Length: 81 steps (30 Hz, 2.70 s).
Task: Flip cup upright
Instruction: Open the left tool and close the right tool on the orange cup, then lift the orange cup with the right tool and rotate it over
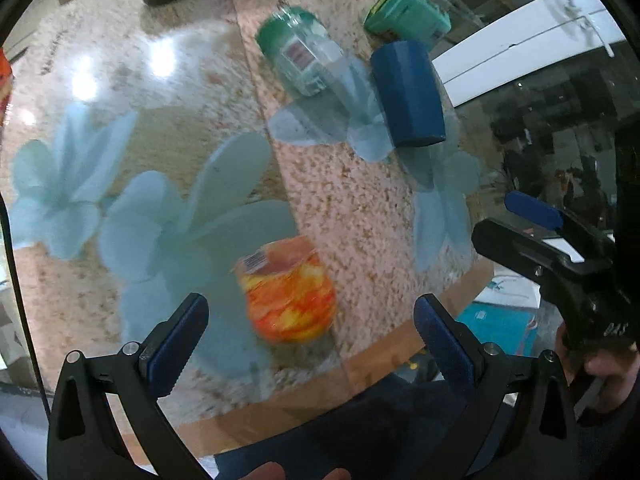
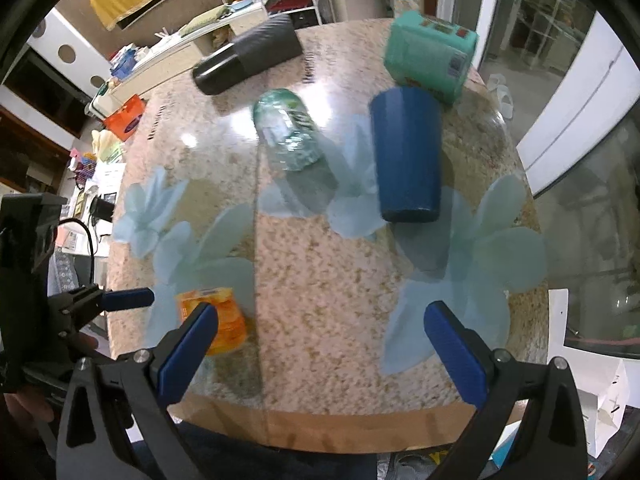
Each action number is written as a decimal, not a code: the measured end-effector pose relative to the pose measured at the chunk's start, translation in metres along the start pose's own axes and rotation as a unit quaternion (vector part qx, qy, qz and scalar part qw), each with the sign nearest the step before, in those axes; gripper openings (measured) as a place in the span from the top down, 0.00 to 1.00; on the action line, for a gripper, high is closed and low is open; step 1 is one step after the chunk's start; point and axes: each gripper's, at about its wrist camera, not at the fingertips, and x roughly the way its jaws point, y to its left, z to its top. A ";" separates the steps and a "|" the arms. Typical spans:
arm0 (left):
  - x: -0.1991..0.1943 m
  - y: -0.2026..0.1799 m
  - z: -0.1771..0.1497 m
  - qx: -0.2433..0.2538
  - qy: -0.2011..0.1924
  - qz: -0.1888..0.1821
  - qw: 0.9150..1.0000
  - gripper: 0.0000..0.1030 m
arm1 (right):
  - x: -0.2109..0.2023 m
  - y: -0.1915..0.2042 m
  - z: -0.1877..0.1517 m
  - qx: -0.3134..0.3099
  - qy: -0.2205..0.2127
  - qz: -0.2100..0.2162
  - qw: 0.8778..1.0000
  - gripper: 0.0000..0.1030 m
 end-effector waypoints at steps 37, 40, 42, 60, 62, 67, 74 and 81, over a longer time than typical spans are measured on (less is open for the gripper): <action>-0.003 0.152 -0.050 -0.045 -0.015 0.080 0.996 0.00 | 0.159 0.105 -0.002 -0.007 0.181 -0.039 0.983 0.37; -0.006 0.154 -0.048 -0.047 -0.021 0.076 0.996 0.00 | 0.156 0.106 -0.001 -0.010 0.168 -0.032 0.985 0.38; -0.007 0.154 -0.048 -0.046 -0.023 0.076 0.996 0.00 | 0.151 0.105 -0.001 -0.001 0.161 -0.017 0.987 0.38; -0.041 0.141 -0.019 -0.001 -0.079 0.105 0.991 0.00 | 0.036 0.109 0.010 -0.028 -0.024 0.023 0.999 0.38; -0.047 0.137 -0.013 0.007 -0.087 0.104 0.991 0.00 | 0.035 0.115 0.013 -0.036 -0.050 0.023 0.998 0.38; -0.053 0.132 0.000 0.023 -0.092 0.099 0.991 0.00 | 0.033 0.123 0.015 -0.069 -0.115 0.025 0.991 0.38; -0.053 0.124 0.013 0.027 -0.097 0.087 0.991 0.00 | 0.047 0.113 0.020 -0.096 -0.173 0.025 0.980 0.38; -0.030 0.118 0.021 0.029 -0.090 0.112 0.989 0.00 | 0.083 0.092 0.019 -0.099 -0.192 0.030 0.976 0.38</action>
